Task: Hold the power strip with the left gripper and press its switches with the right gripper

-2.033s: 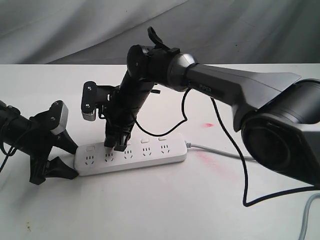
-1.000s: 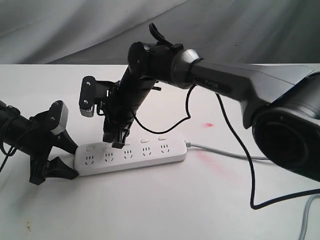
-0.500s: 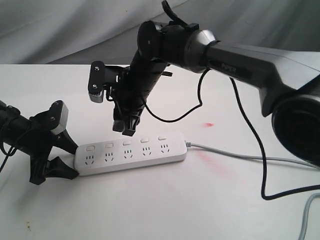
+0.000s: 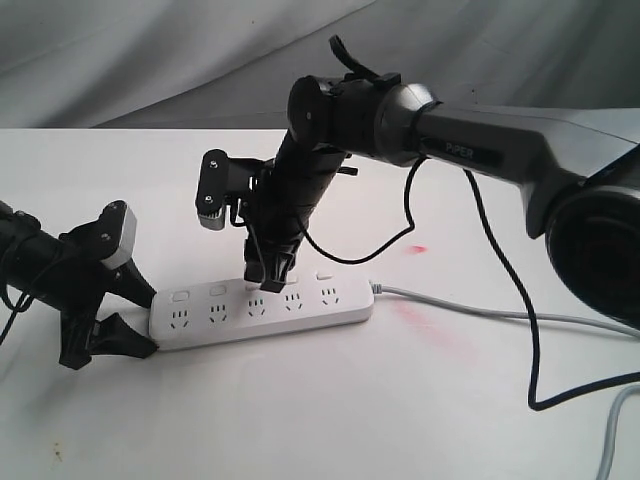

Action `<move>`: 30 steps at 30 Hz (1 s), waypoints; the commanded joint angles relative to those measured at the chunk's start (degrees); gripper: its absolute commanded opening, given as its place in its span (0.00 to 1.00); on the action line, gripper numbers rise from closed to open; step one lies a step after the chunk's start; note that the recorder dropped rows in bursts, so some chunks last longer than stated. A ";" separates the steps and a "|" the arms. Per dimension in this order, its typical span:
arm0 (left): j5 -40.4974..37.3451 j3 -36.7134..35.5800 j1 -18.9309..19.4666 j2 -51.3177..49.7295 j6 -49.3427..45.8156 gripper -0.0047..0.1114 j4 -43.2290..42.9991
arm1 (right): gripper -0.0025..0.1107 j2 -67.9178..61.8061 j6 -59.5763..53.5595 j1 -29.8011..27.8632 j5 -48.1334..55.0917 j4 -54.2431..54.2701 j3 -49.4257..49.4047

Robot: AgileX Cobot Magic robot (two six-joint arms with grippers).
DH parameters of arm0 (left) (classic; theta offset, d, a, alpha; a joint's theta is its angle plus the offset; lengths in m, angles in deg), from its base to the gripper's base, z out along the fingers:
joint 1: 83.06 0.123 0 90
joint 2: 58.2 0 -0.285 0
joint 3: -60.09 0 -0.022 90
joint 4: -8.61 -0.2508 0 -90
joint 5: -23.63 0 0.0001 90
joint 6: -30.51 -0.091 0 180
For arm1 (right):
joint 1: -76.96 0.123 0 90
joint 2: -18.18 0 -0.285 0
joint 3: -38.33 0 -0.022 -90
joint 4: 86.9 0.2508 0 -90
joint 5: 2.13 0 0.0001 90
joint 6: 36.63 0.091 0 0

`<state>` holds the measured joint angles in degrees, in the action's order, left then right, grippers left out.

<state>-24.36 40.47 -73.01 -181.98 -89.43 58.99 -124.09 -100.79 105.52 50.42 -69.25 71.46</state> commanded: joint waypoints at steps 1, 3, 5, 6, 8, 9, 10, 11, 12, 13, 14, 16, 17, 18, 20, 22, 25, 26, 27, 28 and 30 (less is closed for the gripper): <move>-0.35 0.07 -0.33 -0.13 -0.03 0.61 0.53 | 0.46 0.65 0.20 0.01 -2.44 1.06 -0.30; -0.35 0.07 -0.33 -0.13 -0.03 0.61 0.53 | 0.46 0.40 0.20 0.01 -2.56 1.06 -0.30; -0.35 0.07 -0.33 -0.13 -0.03 0.61 0.53 | 0.46 0.13 0.20 0.01 -2.56 1.06 -0.30; -0.35 0.07 -0.33 -0.13 -0.03 0.61 0.53 | 0.46 -0.25 0.20 0.01 -2.56 1.06 -0.30; -0.35 0.07 -0.33 -0.13 -0.03 0.61 0.53 | 0.46 -0.64 0.20 0.01 -2.60 1.06 -0.30; -0.35 0.07 -0.33 -0.13 -0.03 0.61 0.53 | 0.46 -0.79 0.20 0.01 -2.60 1.06 -0.30; -0.35 0.07 -0.33 -0.13 -0.03 0.61 0.53 | 0.46 -1.12 0.20 0.01 -2.60 1.06 -0.30; -0.35 0.07 -0.33 -0.13 -0.03 0.61 0.53 | 0.46 -1.28 0.20 0.01 -2.60 1.06 -0.30; -0.35 0.07 -0.33 -0.13 -0.03 0.61 0.53 | 0.46 -1.40 0.20 0.01 -2.60 1.06 -0.30; -0.35 0.07 -0.33 -0.13 -0.03 0.61 0.53 | 0.46 -1.52 0.20 0.01 -2.47 1.06 -0.30; -0.35 0.07 -0.33 -0.13 -0.03 0.61 0.53 | 0.46 -1.62 0.20 0.01 -2.46 1.06 -0.30; -0.35 0.07 -0.33 -0.13 -0.03 0.61 0.53 | 0.46 -1.76 0.20 0.01 -1.97 0.94 -0.30; -0.35 0.07 -0.33 -0.13 -0.03 0.61 0.53 | 0.46 -1.88 0.20 0.01 -1.96 0.79 -0.30; -0.35 0.07 -0.33 -0.13 -0.03 0.61 0.53 | 0.46 -1.88 0.20 0.01 -1.86 0.78 -0.30; -0.35 0.07 -0.33 -0.13 -0.03 0.61 0.53 | 0.46 -1.88 0.20 0.01 -1.74 0.78 -0.30; -0.35 0.07 -0.33 -0.13 -0.03 0.61 0.53 | 0.46 -1.88 0.20 0.01 -1.37 0.78 -0.30; -0.35 0.07 -0.33 -0.13 -0.03 0.61 0.53 | 0.46 -1.88 0.09 0.01 -0.64 0.78 -0.30; -0.35 0.07 -0.33 -0.13 -0.03 0.61 0.53 | 0.46 -1.88 0.09 0.01 -0.64 0.78 -0.30; -0.35 0.07 -0.33 -0.13 -0.03 0.61 0.53 | 0.46 -1.88 -0.05 0.01 -0.53 0.78 -0.30; -0.35 0.07 -0.33 -0.13 -0.03 0.61 0.53 | 0.46 -1.88 -0.05 0.01 -0.53 0.78 -0.30; -0.35 0.07 -0.33 -0.13 -0.03 0.61 0.53 | 0.46 -1.88 -0.05 0.01 -0.53 0.78 -0.30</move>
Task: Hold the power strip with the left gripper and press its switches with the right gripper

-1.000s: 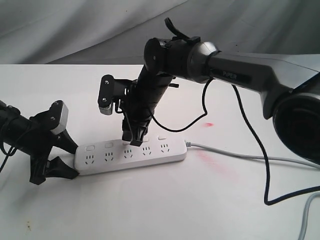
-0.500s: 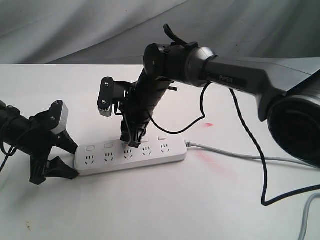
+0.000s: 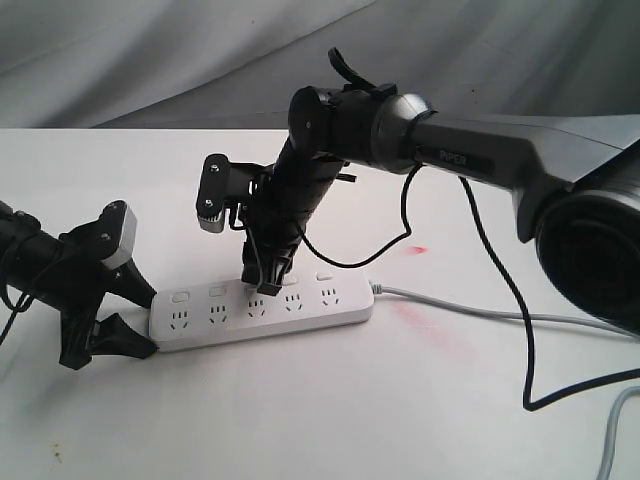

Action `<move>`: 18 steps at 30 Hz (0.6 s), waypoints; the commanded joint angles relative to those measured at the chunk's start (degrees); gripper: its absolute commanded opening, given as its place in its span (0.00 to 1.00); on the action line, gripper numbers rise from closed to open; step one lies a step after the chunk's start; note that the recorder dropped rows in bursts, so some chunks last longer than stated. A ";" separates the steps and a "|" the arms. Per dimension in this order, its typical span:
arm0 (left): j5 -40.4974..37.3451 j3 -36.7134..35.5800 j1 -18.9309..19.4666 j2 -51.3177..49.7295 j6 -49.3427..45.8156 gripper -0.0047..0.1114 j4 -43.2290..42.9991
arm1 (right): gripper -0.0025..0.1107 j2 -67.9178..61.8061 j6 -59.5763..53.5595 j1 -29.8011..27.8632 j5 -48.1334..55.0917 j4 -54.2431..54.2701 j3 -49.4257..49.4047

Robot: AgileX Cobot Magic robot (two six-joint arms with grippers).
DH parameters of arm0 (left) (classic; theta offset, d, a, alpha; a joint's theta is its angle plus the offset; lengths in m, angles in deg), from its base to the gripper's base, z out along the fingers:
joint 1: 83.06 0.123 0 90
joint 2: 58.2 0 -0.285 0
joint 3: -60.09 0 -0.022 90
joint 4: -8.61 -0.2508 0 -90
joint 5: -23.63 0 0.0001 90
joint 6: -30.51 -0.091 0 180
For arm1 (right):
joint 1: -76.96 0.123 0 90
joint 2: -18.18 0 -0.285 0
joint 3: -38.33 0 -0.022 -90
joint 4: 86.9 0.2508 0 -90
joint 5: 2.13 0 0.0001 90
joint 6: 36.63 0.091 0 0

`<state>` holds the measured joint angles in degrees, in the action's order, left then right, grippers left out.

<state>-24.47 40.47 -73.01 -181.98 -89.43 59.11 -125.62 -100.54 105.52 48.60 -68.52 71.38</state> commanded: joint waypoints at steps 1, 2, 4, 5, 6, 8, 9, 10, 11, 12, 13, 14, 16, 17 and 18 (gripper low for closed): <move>-0.24 0.07 -0.33 -0.13 -0.03 0.61 0.41 | 0.46 -0.35 -0.31 0.01 1.29 0.06 -0.22; -0.24 0.07 -0.33 -0.13 -0.03 0.61 0.41 | 0.46 -0.35 -0.62 0.01 1.29 0.06 -0.22; -0.24 0.07 -0.33 -0.13 -0.03 0.61 0.41 | 0.46 -0.35 -1.05 0.01 1.29 -0.05 -0.22; -0.24 0.07 -0.33 -0.13 -0.03 0.61 0.41 | 0.46 -0.35 -1.53 0.01 1.55 -0.05 -0.22; -0.24 0.07 -0.33 -0.13 -0.03 0.61 0.41 | 0.46 -0.35 -1.79 0.01 1.71 -0.05 -0.22; -0.24 0.07 -0.33 -0.13 -0.03 0.61 0.41 | 0.46 -0.46 -1.76 0.01 2.19 -0.05 -0.37; -0.24 0.07 -0.33 -0.13 -0.03 0.61 0.41 | 0.46 -0.44 -2.24 0.01 2.19 -0.16 -0.84; -0.24 0.07 -0.33 -0.13 -0.03 0.61 0.41 | 0.46 -0.44 -2.79 0.01 1.93 -0.16 -1.24; -0.24 0.07 -0.33 -0.13 -0.03 0.61 0.41 | 0.46 -0.44 -3.25 0.01 1.44 -0.05 -1.89; -0.24 0.07 -0.33 -0.13 -0.03 0.61 0.41 | 0.46 -0.44 -3.55 0.01 0.51 -0.05 -2.67; -0.24 0.07 -0.33 -0.13 -0.03 0.61 0.41 | 0.46 -0.44 -3.56 0.01 -0.22 -0.05 -3.25; -0.24 0.07 -0.33 -0.13 -0.03 0.61 0.41 | 0.46 -0.44 -3.56 0.01 -1.19 -0.05 -3.89; -0.24 0.07 -0.33 -0.13 -0.03 0.61 0.41 | 0.46 -0.44 -3.56 0.01 -2.00 -0.05 -4.52; -0.24 0.07 -0.33 -0.13 -0.03 0.61 0.41 | 0.46 -0.44 -3.56 0.01 -2.00 -0.05 -4.52; -0.24 0.07 -0.33 -0.13 -0.03 0.61 0.41 | 0.46 -0.59 -3.56 0.01 -2.00 0.06 -4.52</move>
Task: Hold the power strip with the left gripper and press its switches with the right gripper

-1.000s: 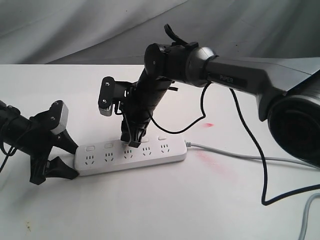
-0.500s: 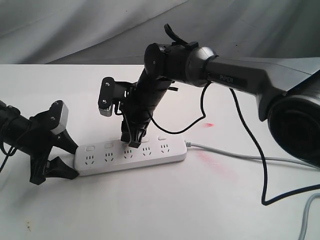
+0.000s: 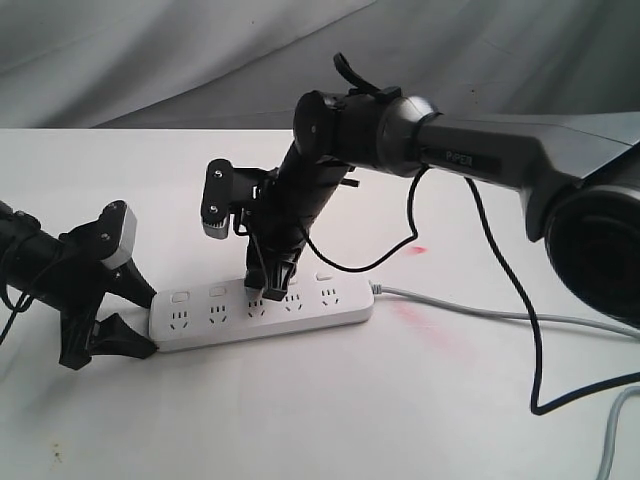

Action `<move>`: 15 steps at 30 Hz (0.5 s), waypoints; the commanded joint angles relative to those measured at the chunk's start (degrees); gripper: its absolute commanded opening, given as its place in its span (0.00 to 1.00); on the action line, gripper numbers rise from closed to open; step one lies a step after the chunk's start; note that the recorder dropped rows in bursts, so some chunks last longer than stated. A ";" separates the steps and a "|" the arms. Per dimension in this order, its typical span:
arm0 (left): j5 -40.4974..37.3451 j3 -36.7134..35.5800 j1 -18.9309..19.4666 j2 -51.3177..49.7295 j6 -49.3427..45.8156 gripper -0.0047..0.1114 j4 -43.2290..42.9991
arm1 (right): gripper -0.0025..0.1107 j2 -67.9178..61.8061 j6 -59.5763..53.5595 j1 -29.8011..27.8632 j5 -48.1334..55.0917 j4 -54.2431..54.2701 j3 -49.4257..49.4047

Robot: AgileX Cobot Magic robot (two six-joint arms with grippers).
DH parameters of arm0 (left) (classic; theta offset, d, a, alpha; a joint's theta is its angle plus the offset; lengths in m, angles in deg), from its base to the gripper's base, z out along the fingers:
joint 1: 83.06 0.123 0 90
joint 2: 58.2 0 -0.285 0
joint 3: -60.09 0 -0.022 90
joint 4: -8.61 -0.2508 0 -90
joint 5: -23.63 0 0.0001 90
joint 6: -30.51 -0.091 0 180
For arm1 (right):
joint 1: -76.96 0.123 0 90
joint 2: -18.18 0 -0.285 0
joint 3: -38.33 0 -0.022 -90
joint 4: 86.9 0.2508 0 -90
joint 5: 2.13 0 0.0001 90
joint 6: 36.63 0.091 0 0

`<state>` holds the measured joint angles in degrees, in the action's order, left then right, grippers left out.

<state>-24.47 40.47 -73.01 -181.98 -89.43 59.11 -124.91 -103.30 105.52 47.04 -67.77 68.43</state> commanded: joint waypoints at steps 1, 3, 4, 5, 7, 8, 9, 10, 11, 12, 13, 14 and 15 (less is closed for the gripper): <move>-0.24 0.07 -0.33 -0.13 -0.03 0.61 0.41 | 0.46 -1.42 -0.80 0.01 -0.44 -0.71 -1.57; -0.24 0.07 -0.33 -0.13 -0.03 0.61 0.41 | 0.46 -1.84 -0.80 0.01 -0.44 -0.23 -1.57; -0.24 0.07 -0.33 -0.13 -0.03 0.61 0.41 | 0.46 -2.11 -0.80 0.01 -0.44 0.09 -1.57; -0.24 0.07 -0.33 -0.13 -0.03 0.61 0.41 | 0.46 -2.43 -0.80 0.01 -0.44 0.10 -1.57; -0.24 0.07 -0.33 -0.13 -0.03 0.61 0.41 | 0.46 -3.15 -0.80 0.11 -0.44 0.68 -1.57; -0.24 0.07 -0.33 -0.13 -0.03 0.61 0.41 | 0.46 -3.55 -0.80 0.11 -0.44 0.68 -1.57; -0.24 0.07 -0.33 -0.13 -0.03 0.61 0.41 | 0.46 -3.53 -0.80 0.11 -0.30 0.68 -1.57; -0.24 0.07 -0.33 -0.13 -0.03 0.61 0.41 | 0.46 -3.79 -0.80 0.11 -0.17 0.68 -1.57; -0.24 0.07 -0.33 -0.13 -0.03 0.61 0.41 | 0.46 -3.91 -0.80 0.11 -0.16 0.80 -1.57; -0.24 0.07 -0.33 -0.13 -0.03 0.61 0.41 | 0.46 -3.89 -0.80 0.11 -0.16 0.78 -1.57; -0.24 0.07 -0.33 -0.13 -0.03 0.61 0.41 | 0.46 -3.99 -0.80 0.11 -0.16 0.96 -1.57; -0.24 0.07 -0.33 -0.13 -0.03 0.61 0.41 | 0.46 -4.05 -0.80 0.11 -0.16 0.94 -1.57; -0.24 0.07 -0.33 -0.13 -0.03 0.61 0.41 | 0.46 -4.04 -0.80 0.11 -0.16 1.06 -1.57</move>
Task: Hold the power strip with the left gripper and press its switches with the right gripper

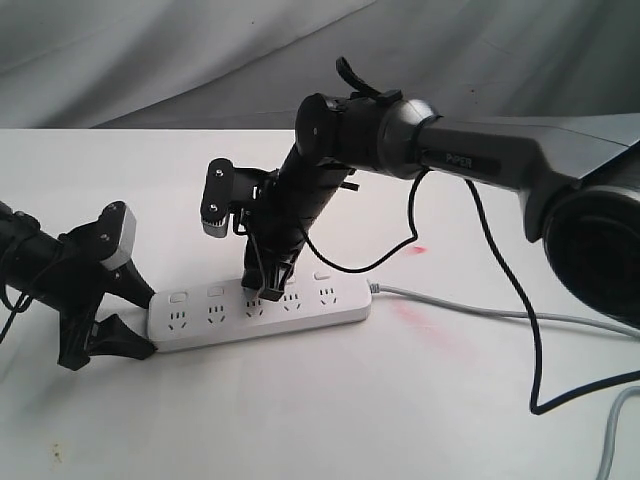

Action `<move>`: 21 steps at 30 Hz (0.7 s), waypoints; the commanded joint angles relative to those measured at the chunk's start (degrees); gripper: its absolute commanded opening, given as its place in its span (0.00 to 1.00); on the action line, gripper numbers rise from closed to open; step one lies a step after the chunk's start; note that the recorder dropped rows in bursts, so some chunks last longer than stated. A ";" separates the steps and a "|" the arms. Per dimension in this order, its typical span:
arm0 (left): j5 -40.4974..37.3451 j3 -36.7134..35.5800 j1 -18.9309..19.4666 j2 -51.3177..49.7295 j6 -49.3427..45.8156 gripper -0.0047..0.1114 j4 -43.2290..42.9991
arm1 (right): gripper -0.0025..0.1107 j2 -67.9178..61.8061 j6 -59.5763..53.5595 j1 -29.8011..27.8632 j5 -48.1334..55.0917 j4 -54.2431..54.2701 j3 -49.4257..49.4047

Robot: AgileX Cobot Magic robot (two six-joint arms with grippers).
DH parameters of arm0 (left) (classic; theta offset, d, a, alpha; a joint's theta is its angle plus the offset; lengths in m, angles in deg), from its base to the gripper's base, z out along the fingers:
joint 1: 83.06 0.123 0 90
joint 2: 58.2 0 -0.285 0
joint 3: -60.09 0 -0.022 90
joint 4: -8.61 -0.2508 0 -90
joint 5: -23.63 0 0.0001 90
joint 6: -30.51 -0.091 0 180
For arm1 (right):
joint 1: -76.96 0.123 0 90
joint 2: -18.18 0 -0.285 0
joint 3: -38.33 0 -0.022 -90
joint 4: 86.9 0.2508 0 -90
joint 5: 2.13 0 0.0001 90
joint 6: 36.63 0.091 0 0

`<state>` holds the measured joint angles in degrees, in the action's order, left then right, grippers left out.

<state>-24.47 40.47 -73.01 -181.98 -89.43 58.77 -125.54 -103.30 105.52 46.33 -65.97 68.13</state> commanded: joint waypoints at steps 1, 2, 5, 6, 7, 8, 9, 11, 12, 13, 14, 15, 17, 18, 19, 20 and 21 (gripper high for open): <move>-0.24 0.07 -0.33 -0.13 -0.03 0.61 0.75 | 0.46 -3.30 -0.80 0.11 0.55 -0.63 -1.27; -0.24 0.07 -0.33 -0.13 -0.03 0.61 0.75 | 0.46 -2.93 -0.80 0.11 0.55 -0.64 -1.27; -0.24 0.07 -0.33 -0.13 -0.03 0.61 0.75 | 0.46 -1.46 -0.80 0.11 0.55 -0.64 -1.27; -0.24 0.07 -0.33 -0.13 -0.03 0.61 0.75 | 0.46 -0.86 -0.80 0.11 0.29 -0.64 -1.27; -0.24 0.07 -0.33 -0.13 -0.03 0.61 0.75 | 0.46 -0.06 -0.80 0.11 0.16 -0.64 -1.27; -0.24 0.07 -0.33 -0.13 -0.03 0.61 0.75 | 0.46 0.52 -0.80 0.11 0.00 -0.64 -1.27; -0.24 0.07 -0.33 -0.13 -0.03 0.61 0.75 | 0.46 1.33 -0.80 0.11 -0.50 -0.64 -1.27; -0.24 0.07 -0.33 -0.13 -0.03 0.61 0.75 | 0.46 2.83 -0.80 0.11 -2.01 -0.64 -1.27; -0.24 0.07 -0.33 -0.13 -0.03 0.61 0.75 | 0.46 3.68 -0.80 0.11 -2.62 -0.64 -1.27; -0.24 0.07 -0.33 -0.13 -0.03 0.61 0.75 | 0.46 4.47 -0.80 0.01 -2.89 -0.64 -1.27; -0.24 0.07 -0.33 -0.13 -0.03 0.61 0.75 | 0.46 5.04 -0.80 0.01 -2.97 -0.64 -1.27; -0.24 0.07 -0.33 -0.13 -0.03 0.61 0.75 | 0.46 5.89 -0.80 0.01 -3.02 -0.64 -1.27; -0.24 0.07 -0.33 -0.13 -0.03 0.61 0.75 | 0.46 6.87 -0.80 0.01 -3.02 -0.76 -1.27; -0.24 0.07 -0.33 -0.13 -0.03 0.61 0.75 | 0.46 7.38 -0.80 0.01 -3.02 -1.09 -1.27; -0.24 0.07 -0.33 -0.13 -0.03 0.61 0.75 | 0.46 7.73 -0.80 -0.11 -2.69 -1.41 -1.27; -0.24 0.07 -0.33 -0.13 -0.03 0.61 0.75 | 0.46 7.89 -0.66 -0.11 -2.09 -2.12 -1.27; -0.24 0.07 -0.33 -0.13 -0.03 0.61 0.75 | 0.46 8.18 -0.52 -0.53 -1.12 -2.70 -1.27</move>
<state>-24.47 40.47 -73.01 -181.98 -89.43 58.77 -118.44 -103.71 105.50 43.78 -66.96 67.11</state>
